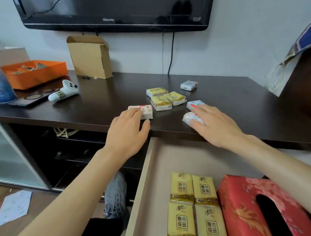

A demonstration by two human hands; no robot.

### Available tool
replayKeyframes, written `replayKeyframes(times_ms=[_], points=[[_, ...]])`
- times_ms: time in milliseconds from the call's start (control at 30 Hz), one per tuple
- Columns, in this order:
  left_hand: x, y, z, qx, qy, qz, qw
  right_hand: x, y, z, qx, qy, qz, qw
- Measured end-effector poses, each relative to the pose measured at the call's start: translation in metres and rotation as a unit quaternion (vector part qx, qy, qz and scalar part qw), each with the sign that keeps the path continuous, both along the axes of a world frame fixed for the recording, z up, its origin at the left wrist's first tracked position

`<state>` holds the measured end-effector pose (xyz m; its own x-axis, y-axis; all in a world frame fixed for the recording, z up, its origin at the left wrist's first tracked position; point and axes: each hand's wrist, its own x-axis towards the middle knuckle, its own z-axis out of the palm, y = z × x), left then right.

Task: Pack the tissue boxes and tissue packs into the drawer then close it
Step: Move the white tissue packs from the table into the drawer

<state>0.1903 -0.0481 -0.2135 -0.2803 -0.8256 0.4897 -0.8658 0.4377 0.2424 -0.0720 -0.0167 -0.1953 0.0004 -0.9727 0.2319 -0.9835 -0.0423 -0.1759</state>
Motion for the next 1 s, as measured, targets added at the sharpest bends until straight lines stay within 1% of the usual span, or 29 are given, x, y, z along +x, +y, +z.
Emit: replayKeyframes(times_ms=[100, 133, 167, 233, 267, 300, 333, 367, 433, 500, 533, 567, 633, 700, 767, 833, 900, 1000], points=[[-0.003, -0.004, 0.002, 0.002, 0.015, 0.033, 0.999, -0.024, -0.014, 0.005, 0.028, -0.021, -0.072, 0.997], [-0.007, -0.004, 0.003, -0.01, 0.037, 0.02, 0.999, -0.028, -0.019, 0.005, 0.012, -0.032, -0.078, 0.996], [-0.014, -0.003, 0.006, -0.03, 0.061, -0.011, 0.998, -0.03, -0.026, 0.005, -0.031, -0.053, -0.071, 0.996], [-0.034, -0.004, 0.013, -0.065, 0.083, -0.093, 0.99, -0.023, -0.039, 0.006, -0.148, -0.14, -0.031, 0.979], [-0.045, -0.007, 0.016, -0.07, 0.077, -0.118, 0.988, -0.016, -0.046, 0.008, -0.192, -0.182, -0.008, 0.964], [-0.055, -0.012, 0.018, -0.069, 0.061, -0.128, 0.988, -0.008, -0.053, 0.011, -0.208, -0.199, 0.014, 0.957], [-0.063, -0.017, 0.018, -0.065, 0.038, -0.125, 0.989, -0.002, -0.062, 0.014, -0.196, -0.187, 0.032, 0.962], [-0.069, -0.023, 0.016, -0.056, 0.01, -0.112, 0.992, 0.004, -0.069, 0.014, -0.166, -0.151, 0.047, 0.973], [-0.073, -0.031, 0.009, -0.037, -0.041, -0.077, 0.996, 0.012, -0.083, 0.01, -0.095, -0.048, 0.063, 0.992], [-0.071, -0.035, -0.001, -0.037, -0.063, -0.068, 0.995, 0.011, -0.089, 0.002, -0.035, 0.028, 0.061, 0.997], [-0.071, -0.035, -0.003, -0.041, -0.066, -0.07, 0.994, 0.008, -0.09, -0.001, -0.029, 0.036, 0.055, 0.997], [-0.07, -0.034, -0.005, -0.048, -0.07, -0.072, 0.994, 0.005, -0.09, -0.004, -0.042, 0.027, 0.045, 0.998], [-0.067, -0.031, -0.005, -0.073, -0.068, -0.074, 0.992, 0.002, -0.088, -0.006, -0.111, -0.014, 0.023, 0.993], [-0.062, -0.027, -0.003, -0.097, -0.048, -0.08, 0.991, 0.0, -0.086, -0.008, -0.182, -0.042, 0.027, 0.982], [-0.056, -0.024, -0.001, -0.108, -0.037, -0.08, 0.99, 0.001, -0.083, -0.008, -0.209, -0.065, 0.041, 0.975], [-0.051, -0.024, 0.002, -0.103, -0.045, -0.07, 0.991, 0.003, -0.08, -0.008, -0.19, -0.07, 0.061, 0.977], [-0.049, -0.026, 0.006, -0.086, -0.053, -0.077, 0.992, 0.005, -0.08, -0.005, -0.137, -0.046, 0.082, 0.986], [-0.046, -0.024, 0.016, -0.02, -0.049, -0.122, 0.991, 0.009, -0.08, 0.001, -0.067, 0.003, 0.108, 0.992]])
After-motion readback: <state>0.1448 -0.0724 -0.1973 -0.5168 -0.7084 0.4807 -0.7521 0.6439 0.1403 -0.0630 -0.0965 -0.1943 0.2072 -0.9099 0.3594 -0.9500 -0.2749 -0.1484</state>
